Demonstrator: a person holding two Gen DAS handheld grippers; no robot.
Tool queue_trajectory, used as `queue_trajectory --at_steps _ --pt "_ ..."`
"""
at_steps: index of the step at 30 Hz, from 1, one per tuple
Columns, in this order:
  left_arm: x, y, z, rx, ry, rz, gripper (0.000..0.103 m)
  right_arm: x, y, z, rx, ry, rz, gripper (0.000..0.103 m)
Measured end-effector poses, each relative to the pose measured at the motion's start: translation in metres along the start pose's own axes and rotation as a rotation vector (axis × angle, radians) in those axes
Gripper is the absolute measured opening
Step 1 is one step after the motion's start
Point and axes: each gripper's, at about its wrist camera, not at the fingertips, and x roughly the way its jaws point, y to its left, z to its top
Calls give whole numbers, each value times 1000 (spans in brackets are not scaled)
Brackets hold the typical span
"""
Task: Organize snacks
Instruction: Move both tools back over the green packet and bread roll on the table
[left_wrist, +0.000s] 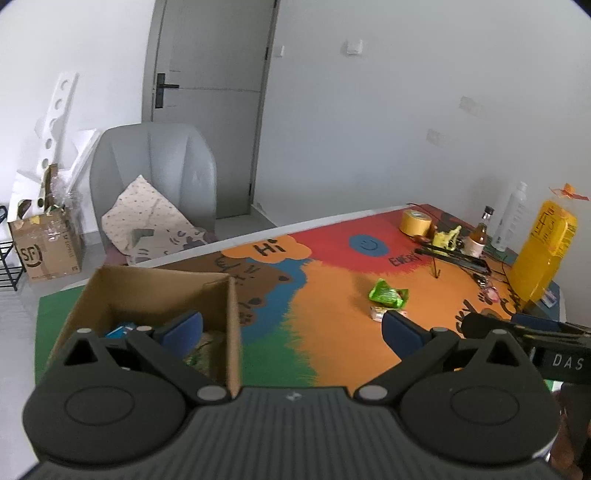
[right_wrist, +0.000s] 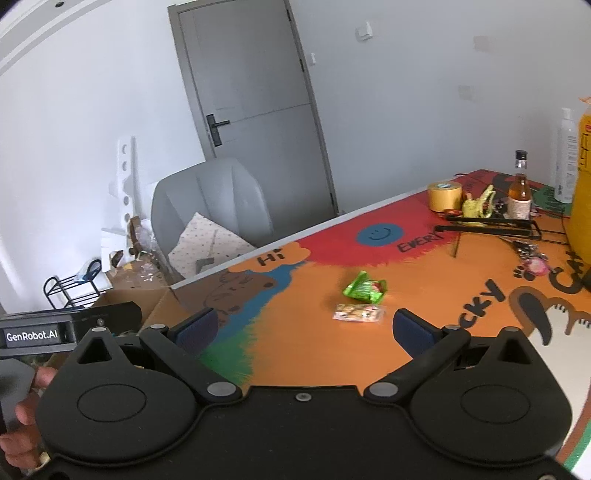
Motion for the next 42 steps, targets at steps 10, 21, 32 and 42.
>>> queue_trajectory --at_steps 10,21,32,42 --pt "17 -9 14 12 17 -35 103 1 -29 4 59 -4 -11 103" --pt "48 -20 34 12 33 -70 100 18 -67 17 143 0 -34 94" --pt "97 -40 39 2 85 -91 96 47 -87 21 189 35 -41 83" --pt "141 -60 34 -15 146 -91 89 75 -106 20 248 56 -32 82"
